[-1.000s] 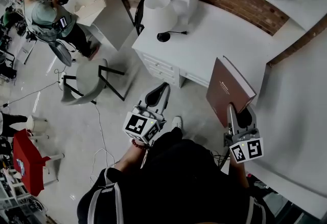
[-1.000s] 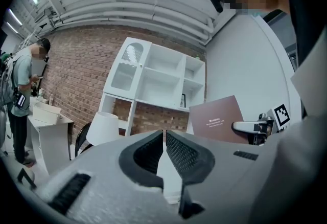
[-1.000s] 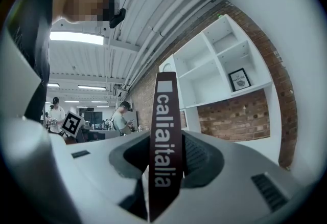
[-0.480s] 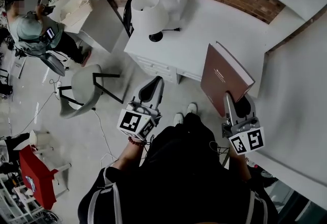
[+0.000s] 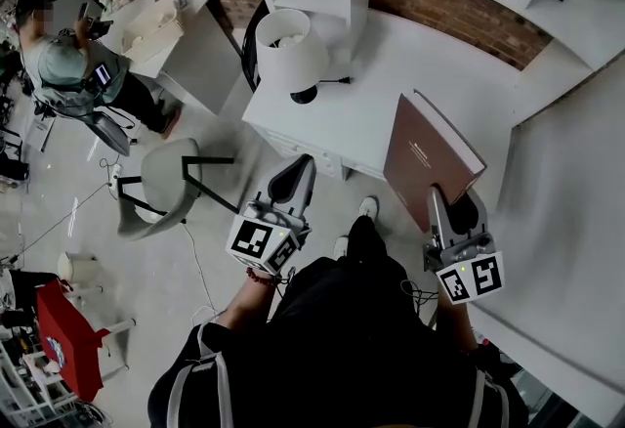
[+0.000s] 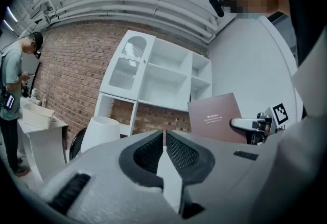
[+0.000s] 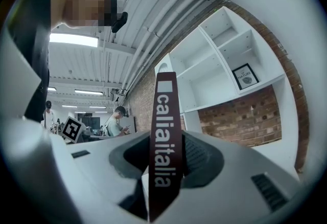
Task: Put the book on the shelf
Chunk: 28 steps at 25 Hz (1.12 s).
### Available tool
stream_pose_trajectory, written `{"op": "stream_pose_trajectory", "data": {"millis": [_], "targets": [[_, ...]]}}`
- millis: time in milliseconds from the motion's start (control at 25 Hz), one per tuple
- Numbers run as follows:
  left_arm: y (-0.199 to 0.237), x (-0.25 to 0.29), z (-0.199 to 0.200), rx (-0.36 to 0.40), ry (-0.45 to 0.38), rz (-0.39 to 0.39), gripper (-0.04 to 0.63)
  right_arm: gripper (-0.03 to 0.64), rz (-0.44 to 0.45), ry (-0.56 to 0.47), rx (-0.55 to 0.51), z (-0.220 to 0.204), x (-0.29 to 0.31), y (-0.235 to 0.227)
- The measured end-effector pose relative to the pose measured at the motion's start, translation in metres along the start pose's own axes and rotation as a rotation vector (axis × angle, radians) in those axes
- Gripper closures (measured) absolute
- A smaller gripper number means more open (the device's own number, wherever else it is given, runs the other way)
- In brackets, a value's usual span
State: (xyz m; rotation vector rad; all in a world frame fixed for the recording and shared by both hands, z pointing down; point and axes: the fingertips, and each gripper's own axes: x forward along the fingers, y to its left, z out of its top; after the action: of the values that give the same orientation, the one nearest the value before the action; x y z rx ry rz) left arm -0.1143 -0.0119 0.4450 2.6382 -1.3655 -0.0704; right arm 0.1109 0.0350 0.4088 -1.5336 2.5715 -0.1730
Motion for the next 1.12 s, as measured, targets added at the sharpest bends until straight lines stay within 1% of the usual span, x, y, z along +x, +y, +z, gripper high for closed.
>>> {"op": "stream_pose_trajectory", "data": {"millis": [280, 600, 840, 1120], "targets": [[0.015, 0.054, 0.007, 0.016, 0.007, 0.018, 0.562, 0.468, 0.027, -0.015, 0.012, 0.004, 0.041, -0.041], [0.035, 0.112, 0.011, 0.023, 0.017, 0.012, 0.561, 0.468, 0.047, -0.013, 0.018, 0.014, 0.089, -0.081], [0.045, 0.149, 0.015, 0.037, 0.024, 0.016, 0.563, 0.468, 0.066, -0.051, 0.013, 0.028, 0.118, -0.105], [0.049, 0.181, 0.033, 0.066, 0.004, 0.021, 0.563, 0.468, 0.088, -0.095, 0.007, 0.046, 0.145, -0.13]]}}
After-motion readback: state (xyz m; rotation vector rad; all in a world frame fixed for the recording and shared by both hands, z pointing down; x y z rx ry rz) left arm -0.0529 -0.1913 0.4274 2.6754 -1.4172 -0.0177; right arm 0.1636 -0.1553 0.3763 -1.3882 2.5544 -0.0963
